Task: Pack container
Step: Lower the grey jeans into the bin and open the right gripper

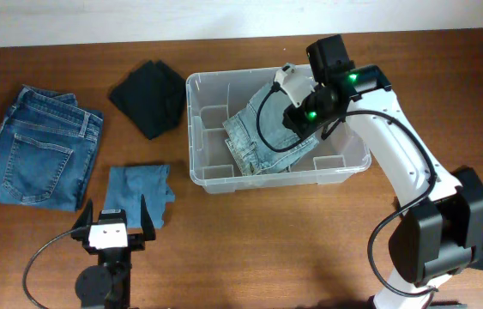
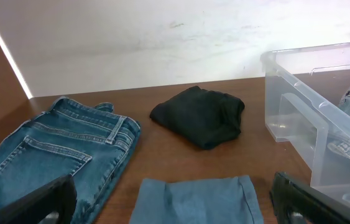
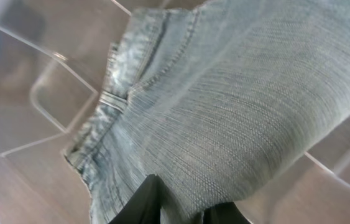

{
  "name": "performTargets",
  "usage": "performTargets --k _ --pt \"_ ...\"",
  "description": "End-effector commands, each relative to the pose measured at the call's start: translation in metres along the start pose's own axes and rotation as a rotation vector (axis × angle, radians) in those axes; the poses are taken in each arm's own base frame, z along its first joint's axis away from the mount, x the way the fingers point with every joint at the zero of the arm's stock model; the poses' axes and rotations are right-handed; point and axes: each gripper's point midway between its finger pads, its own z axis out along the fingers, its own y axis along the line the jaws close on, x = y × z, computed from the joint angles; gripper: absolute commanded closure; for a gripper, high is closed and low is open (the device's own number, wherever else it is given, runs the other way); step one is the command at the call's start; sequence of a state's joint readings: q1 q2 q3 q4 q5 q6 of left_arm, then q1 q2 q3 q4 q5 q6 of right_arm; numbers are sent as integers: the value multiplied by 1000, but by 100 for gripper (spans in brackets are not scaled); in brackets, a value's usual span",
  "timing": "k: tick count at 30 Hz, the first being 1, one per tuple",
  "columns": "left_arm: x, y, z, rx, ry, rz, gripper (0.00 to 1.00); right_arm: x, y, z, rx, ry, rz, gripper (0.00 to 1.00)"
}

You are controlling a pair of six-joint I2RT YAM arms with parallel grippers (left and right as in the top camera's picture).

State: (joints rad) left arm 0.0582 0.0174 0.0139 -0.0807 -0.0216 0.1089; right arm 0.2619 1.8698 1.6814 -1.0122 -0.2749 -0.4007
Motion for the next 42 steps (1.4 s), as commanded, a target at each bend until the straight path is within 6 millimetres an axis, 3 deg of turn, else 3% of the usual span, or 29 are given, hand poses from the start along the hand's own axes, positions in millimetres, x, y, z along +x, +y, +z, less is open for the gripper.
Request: performTargets --k 1,10,17,24,26,28,33,36,39,42 --pt "2 -2 0 9 2 9 0 0 -17 -5 104 25 -16 82" --pt "2 -2 0 9 2 9 0 16 -40 -10 245 108 -6 84" --pt "2 -2 0 9 2 9 1 23 -48 -13 280 132 30 94" --pt "2 -2 0 9 2 9 0 41 -68 -15 294 153 106 94" --pt "2 -2 0 9 2 9 0 44 -72 -15 295 156 119 82" --pt "2 -2 0 9 2 9 0 46 -75 -15 299 155 128 63" --pt "2 -2 0 9 2 9 0 47 -76 -13 303 148 147 36" --pt "2 -2 0 9 2 9 0 44 -78 -13 308 135 168 39" --pt "2 -2 0 9 2 9 0 45 -77 -13 308 136 179 62" --pt "2 -2 0 9 2 9 0 46 -76 -13 308 138 209 77"
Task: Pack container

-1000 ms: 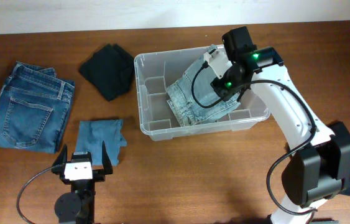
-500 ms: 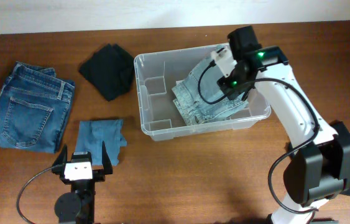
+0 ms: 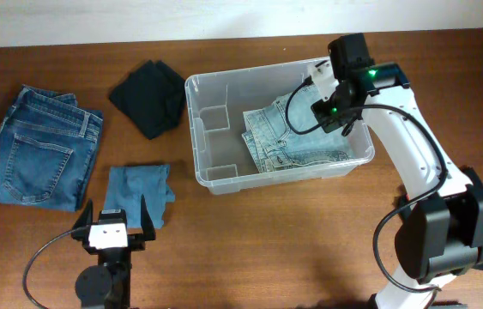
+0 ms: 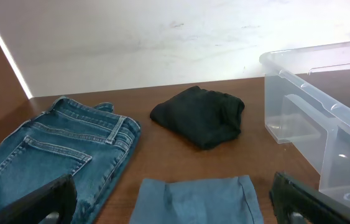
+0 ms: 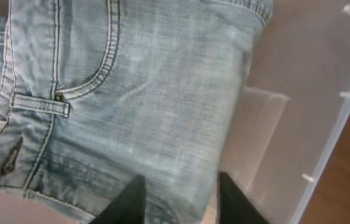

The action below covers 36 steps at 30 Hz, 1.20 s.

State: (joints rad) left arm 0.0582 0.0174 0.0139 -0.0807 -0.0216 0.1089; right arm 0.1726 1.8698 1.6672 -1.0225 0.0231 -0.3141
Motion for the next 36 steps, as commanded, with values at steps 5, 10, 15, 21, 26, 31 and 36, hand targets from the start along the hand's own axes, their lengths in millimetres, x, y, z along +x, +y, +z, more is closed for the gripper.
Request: performTargets --k 5,10,15,21,26,31,36 --pt "2 -2 0 9 2 9 0 4 -12 -6 26 -7 185 95" --pt "2 -2 0 9 2 9 0 16 -43 -36 62 -50 359 96" --pt "2 -2 0 9 2 9 0 43 -69 -59 87 -38 520 96" --pt "2 -2 0 9 2 9 0 71 -74 -42 79 57 578 96" --pt "2 -2 0 9 2 9 0 73 -55 -22 -29 88 566 96" --pt "2 -2 0 9 2 9 0 74 -43 -19 -87 96 536 96" --pt "2 -2 0 9 2 9 0 83 -34 -21 -115 142 520 96"
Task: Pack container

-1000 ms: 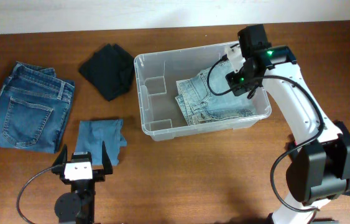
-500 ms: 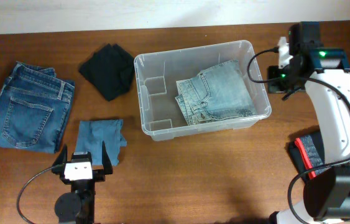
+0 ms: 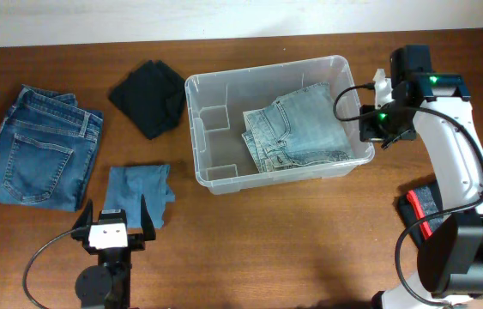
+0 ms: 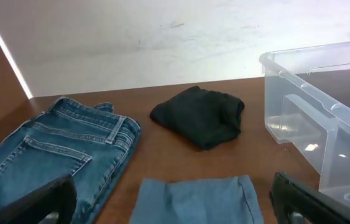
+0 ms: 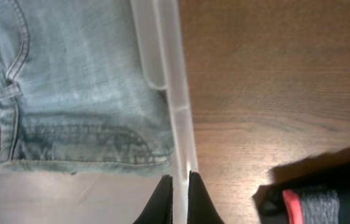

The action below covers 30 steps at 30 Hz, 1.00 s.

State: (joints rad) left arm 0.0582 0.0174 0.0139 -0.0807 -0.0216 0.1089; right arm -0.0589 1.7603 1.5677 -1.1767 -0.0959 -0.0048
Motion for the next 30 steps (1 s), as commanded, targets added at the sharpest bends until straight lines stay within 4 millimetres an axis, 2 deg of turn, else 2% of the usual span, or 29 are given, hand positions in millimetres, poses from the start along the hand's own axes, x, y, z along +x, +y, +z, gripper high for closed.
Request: performTargets --k 1,6,12,23,30 --pt "2 -2 0 9 2 9 0 10 8 3 -31 41 -21 96" --pt "2 -2 0 9 2 9 0 26 24 4 -37 107 -61 96" --pt "2 -2 0 9 2 9 0 31 39 5 -41 122 -105 96" --pt "2 -2 0 9 2 9 0 42 39 13 -39 160 -102 96" --pt "2 -2 0 9 2 9 1 63 37 18 -36 237 -85 96"
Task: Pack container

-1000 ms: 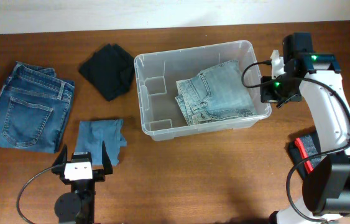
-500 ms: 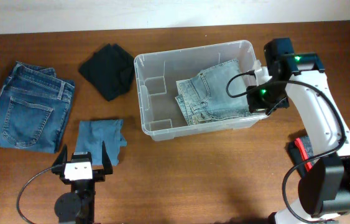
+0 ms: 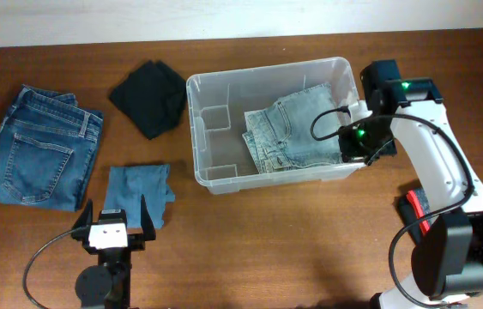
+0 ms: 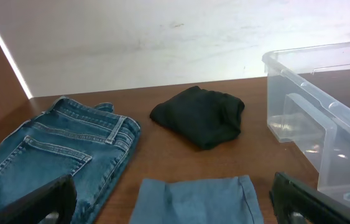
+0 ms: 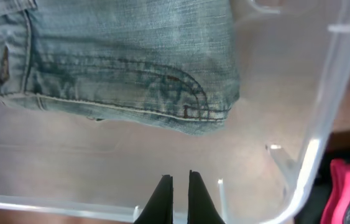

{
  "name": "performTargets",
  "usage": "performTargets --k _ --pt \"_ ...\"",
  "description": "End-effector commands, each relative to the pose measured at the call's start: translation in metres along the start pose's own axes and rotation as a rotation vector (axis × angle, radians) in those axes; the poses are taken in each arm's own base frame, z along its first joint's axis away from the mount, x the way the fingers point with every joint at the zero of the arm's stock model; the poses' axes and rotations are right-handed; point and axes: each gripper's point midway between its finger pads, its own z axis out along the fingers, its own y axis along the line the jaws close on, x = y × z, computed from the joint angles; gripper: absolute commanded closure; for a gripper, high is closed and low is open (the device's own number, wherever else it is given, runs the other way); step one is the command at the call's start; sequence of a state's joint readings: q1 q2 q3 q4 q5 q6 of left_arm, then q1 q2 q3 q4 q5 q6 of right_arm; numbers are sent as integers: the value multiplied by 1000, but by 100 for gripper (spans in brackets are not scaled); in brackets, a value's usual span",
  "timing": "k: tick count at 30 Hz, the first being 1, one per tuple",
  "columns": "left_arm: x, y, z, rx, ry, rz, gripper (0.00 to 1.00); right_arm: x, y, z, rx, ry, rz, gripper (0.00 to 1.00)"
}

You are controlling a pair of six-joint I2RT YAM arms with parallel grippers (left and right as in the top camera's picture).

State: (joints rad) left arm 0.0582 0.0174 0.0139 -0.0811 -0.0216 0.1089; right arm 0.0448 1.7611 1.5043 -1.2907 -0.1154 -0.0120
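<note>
The clear plastic container (image 3: 215, 176) stands mid-table with folded light-blue jeans (image 3: 297, 129) lying flat inside, also seen in the right wrist view as the light-blue jeans (image 5: 125, 56). My right gripper (image 3: 353, 142) hangs over the container's front right corner, beside the jeans' edge. Its jaws (image 5: 179, 183) are shut with only a sliver of a gap and nothing in it. My left gripper (image 4: 171, 186) rests low at the table's front, open, with a folded blue cloth (image 4: 196, 199) lying between its fingers' spread.
Dark blue jeans (image 3: 35, 146) lie at the far left and a black folded garment (image 3: 148, 97) lies left of the container. A dark item with a red part (image 3: 419, 204) sits at the right, under the right arm.
My right gripper was over bare table just outside the container's right wall; now it is over the container's front right corner, still shut. The container looks shifted very slightly. The left arm is unchanged.
First my right gripper was shut on the light-blue jeans, half draped into the container. Then the jeans lay flat inside and the gripper stood open above their right edge. Later it was shut outside the right wall, and now it is back over the container's corner.
</note>
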Motion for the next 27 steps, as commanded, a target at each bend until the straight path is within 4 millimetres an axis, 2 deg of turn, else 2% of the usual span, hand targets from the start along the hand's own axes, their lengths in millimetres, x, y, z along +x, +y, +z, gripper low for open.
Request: performTargets --k 1,6,10,12,16,20,23,27 --pt "2 -2 0 9 1 9 0 13 1 6 -6 56 10 96" --pt "2 -2 0 9 1 9 0 19 2 5 -9 78 20 96" --pt "2 -2 0 9 1 9 0 7 1 4 -9 28 17 96" --pt "2 -2 0 9 1 9 0 -4 2 -4 -9 -15 15 96" --pt "2 -2 0 9 1 9 0 -23 5 -38 -6 -103 5 96" --pt "2 -2 0 9 1 9 1 -31 0 -89 26 -195 36 96" --pt "2 -2 0 9 1 9 0 -20 -24 -119 103 -216 169 96" --pt "2 -2 0 10 1 9 0 -1 -58 -127 185 -188 327 96"
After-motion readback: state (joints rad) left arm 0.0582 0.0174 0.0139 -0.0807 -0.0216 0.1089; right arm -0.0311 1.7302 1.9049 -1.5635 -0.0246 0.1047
